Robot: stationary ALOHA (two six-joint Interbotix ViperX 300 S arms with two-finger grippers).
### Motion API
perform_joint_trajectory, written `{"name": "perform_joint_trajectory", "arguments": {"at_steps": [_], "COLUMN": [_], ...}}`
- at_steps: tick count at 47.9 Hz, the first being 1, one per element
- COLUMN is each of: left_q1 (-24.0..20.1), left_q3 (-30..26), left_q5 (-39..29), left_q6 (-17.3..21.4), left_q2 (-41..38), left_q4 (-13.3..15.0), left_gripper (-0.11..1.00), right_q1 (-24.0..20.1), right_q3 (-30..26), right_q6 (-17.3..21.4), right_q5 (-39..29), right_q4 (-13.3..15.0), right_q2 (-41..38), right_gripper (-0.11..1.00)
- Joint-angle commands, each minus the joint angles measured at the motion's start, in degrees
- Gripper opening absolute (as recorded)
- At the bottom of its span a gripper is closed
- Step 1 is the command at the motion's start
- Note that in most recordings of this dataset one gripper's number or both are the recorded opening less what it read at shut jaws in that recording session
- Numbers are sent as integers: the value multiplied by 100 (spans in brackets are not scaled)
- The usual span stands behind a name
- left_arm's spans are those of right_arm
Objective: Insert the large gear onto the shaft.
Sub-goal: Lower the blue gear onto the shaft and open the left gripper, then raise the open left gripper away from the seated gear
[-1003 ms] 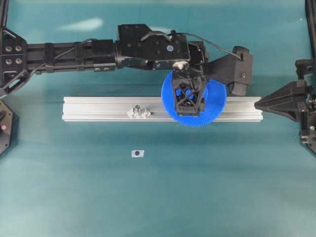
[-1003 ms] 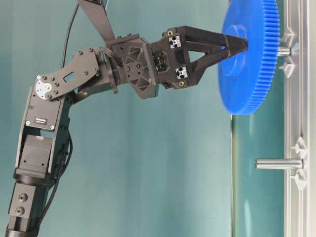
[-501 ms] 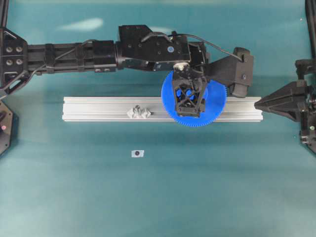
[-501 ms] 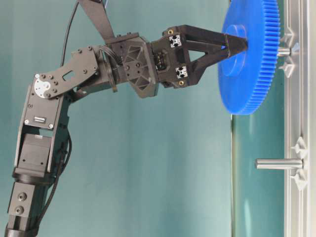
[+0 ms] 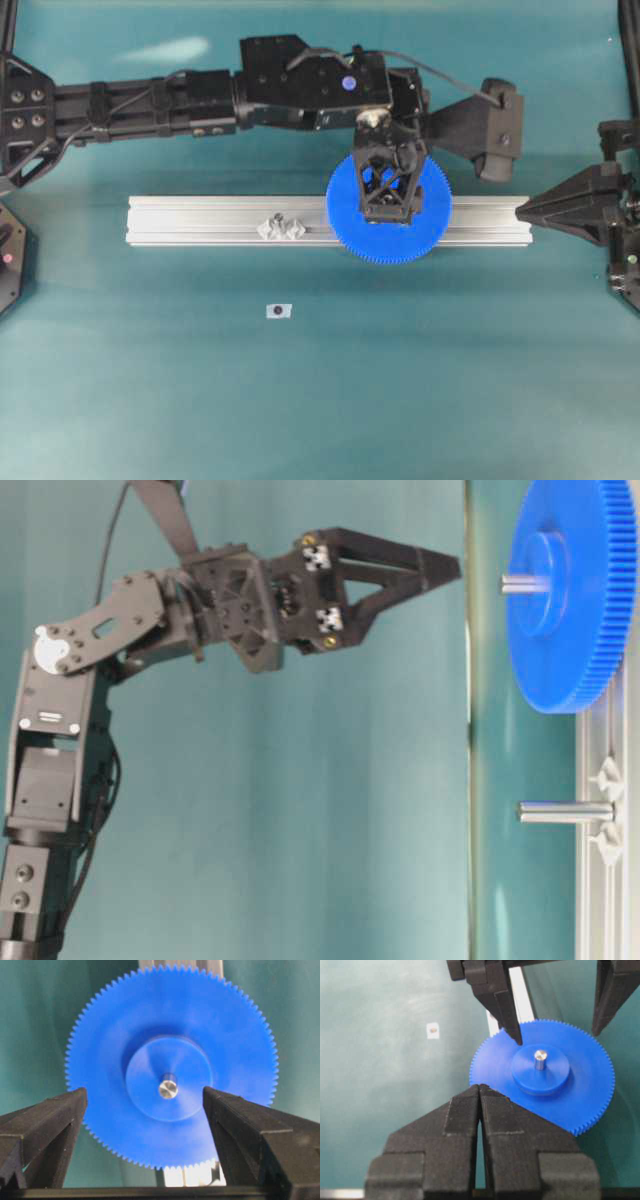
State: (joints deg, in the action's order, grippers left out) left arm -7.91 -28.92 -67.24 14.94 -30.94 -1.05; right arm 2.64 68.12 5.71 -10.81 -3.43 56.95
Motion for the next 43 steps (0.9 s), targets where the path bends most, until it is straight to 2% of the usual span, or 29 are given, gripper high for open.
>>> {"name": "perform_joint_trajectory", "arguments": {"at_steps": [1,24,43], "left_q1": [18,26,114], "left_q3": [-158,-158,0], "left_q5": [0,-9,-9], "left_q6": [9,-44,-246], "left_q2": [97,97,413], "left_q4": [-18,-18,-18], "left_gripper": [91,91,90], "right_q1": [9,9,9], "right_q3": [-70,-62,-44], "right_q6": [53,53,53], "right_q5": [18,26,18], "right_q4": [-9,-9,-9], "right_q2": [-26,-26,18], "right_gripper": [4,4,4]}}
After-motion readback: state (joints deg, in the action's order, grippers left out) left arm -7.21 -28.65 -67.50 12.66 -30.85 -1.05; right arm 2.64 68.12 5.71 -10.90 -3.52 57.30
